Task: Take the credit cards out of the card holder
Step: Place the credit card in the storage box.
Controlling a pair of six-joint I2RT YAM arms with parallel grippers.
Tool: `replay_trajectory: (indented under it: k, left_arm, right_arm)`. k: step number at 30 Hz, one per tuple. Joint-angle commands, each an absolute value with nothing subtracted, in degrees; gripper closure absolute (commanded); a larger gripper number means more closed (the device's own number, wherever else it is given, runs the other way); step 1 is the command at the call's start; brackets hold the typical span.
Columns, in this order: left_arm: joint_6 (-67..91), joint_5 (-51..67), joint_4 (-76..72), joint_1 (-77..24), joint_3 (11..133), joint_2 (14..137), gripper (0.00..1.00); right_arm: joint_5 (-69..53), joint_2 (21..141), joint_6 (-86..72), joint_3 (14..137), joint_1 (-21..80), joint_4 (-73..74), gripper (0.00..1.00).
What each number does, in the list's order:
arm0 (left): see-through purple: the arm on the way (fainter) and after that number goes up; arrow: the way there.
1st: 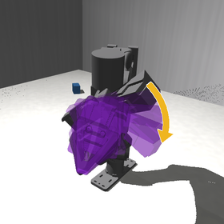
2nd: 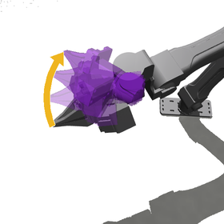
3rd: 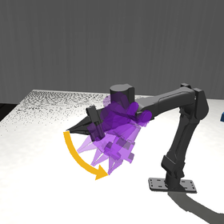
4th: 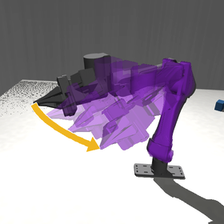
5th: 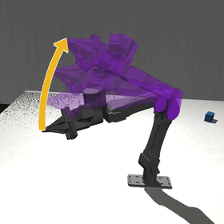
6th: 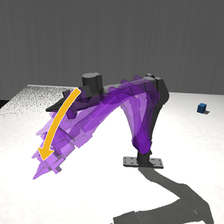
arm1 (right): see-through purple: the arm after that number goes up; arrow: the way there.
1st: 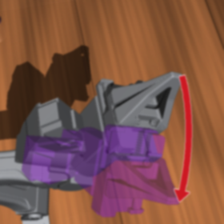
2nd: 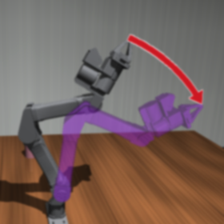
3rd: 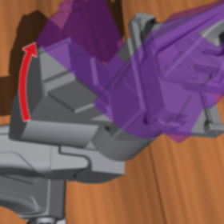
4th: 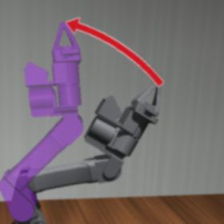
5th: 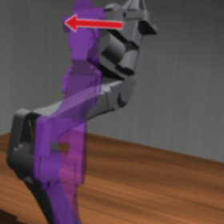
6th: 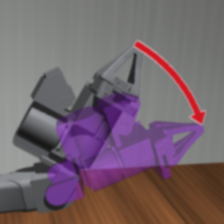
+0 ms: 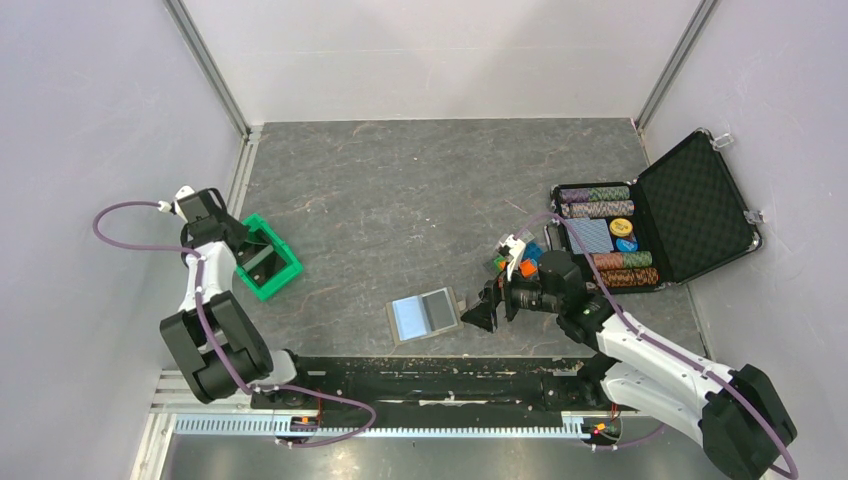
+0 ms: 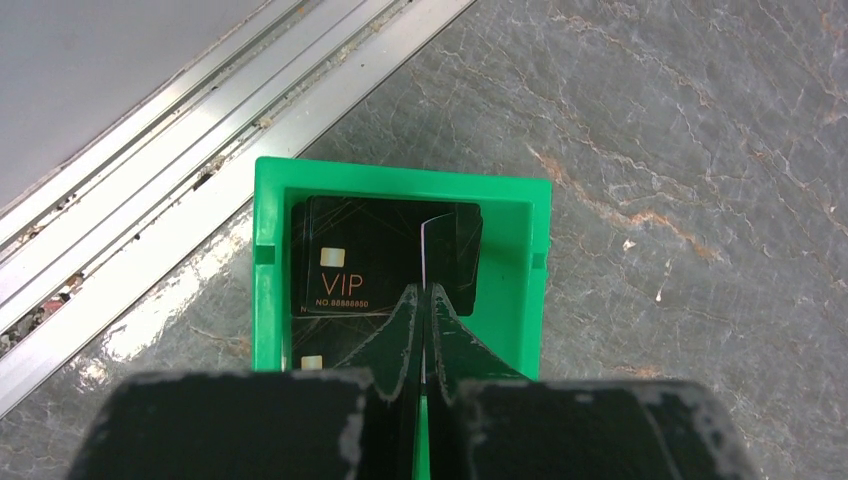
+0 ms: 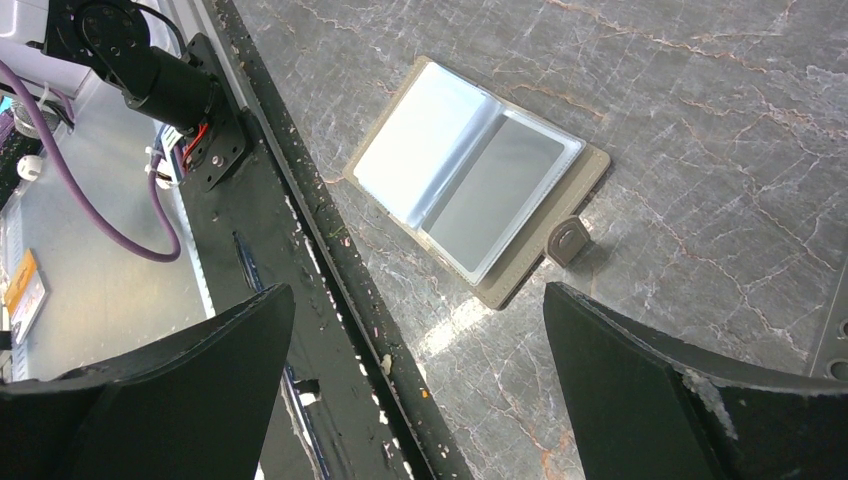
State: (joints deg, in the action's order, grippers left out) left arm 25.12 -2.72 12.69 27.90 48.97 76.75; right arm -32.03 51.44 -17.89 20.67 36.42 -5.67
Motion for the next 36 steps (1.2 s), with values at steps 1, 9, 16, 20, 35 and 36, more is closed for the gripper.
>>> replay_trajectory:
  k: [1,9,16,20,35,36]
  left_arm:
    - [23.84,-5.04,10.63,28.18,51.06,78.5,0.97]
    - [23.23,-5.19,11.62,28.22,52.57,80.68,0.83]
    - [22.93,-3.59,13.8,28.13,55.1,81.68,0.7]
    - [23.42,-0.27,15.82,28.07,58.5,83.17,0.63]
    - [26.34,3.71,28.28,28.1,68.64,89.23,0.53]
    - [25.33,6.47,28.69,27.92,68.77,89.16,0.53]
  right_arm:
    - [-30.69,51.33,-16.9,22.72,36.01,-6.5,0.02]
    - [-30.37,52.03,-16.92,22.94,35.95,-6.5,0.02]
    - [-30.23,52.11,-17.07,23.01,35.95,-6.55,0.02]
    - [-30.06,52.49,-17.29,22.39,35.93,-6.97,0.02]
    - [-25.03,52.34,-15.14,25.84,35.9,2.52,0.02]
    - [-25.31,51.9,-15.07,25.84,35.94,2.63,0.02]
